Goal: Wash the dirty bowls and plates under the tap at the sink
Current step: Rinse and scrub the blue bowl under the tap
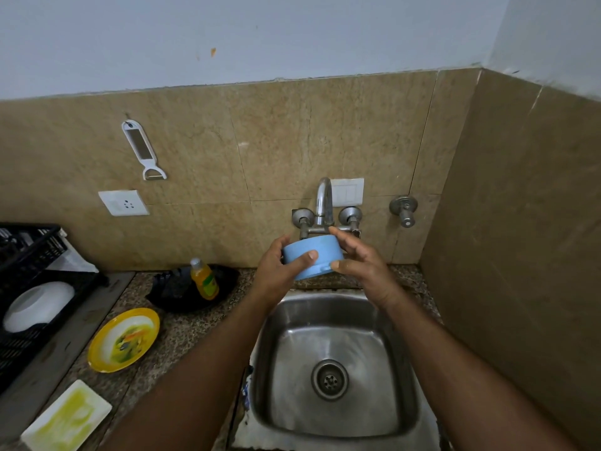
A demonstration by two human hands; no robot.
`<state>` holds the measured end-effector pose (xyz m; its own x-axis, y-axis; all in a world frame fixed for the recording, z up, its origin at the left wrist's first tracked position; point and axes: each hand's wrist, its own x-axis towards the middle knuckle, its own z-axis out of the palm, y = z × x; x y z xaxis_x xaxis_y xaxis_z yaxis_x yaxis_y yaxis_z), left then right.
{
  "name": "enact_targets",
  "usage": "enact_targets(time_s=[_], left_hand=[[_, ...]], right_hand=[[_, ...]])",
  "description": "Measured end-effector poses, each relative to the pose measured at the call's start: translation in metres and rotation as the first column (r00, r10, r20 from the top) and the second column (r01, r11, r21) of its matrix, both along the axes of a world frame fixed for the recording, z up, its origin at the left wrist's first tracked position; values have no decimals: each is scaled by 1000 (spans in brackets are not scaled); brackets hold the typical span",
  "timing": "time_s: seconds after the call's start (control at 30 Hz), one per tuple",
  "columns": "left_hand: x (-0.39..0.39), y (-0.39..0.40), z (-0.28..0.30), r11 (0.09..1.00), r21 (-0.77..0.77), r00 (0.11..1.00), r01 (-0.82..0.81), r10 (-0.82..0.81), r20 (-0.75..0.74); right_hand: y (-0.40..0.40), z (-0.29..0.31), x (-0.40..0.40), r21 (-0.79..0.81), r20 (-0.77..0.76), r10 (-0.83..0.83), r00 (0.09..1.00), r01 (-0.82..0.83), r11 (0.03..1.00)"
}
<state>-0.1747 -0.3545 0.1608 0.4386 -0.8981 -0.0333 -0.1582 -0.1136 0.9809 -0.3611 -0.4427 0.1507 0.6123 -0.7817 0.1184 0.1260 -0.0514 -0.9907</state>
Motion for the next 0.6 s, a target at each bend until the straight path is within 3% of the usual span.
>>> enact_targets(time_s=[0.17, 0.3, 0.43, 0.5, 0.6], left_hand=[[0, -1, -8, 998, 67, 985, -20, 31, -171], [-5, 5, -25, 987, 100, 948, -129, 152, -281], [-8, 14, -33, 959, 34, 954, -281, 283, -97], [-8, 19, -35, 952, -17, 949, -306, 307, 68], [-2, 28, -44, 948, -69, 920, -311, 318, 230]], right_hand=[[-1, -14, -1, 43, -15, 9, 1000, -8, 999], [1, -33, 3, 226, -84, -4, 996, 23, 974], [11, -39, 15, 479, -330, -46, 943, 209, 853], [18, -37, 22, 649, -292, 16, 956, 186, 738], [25, -38, 38, 730, -228, 26, 973, 153, 667]])
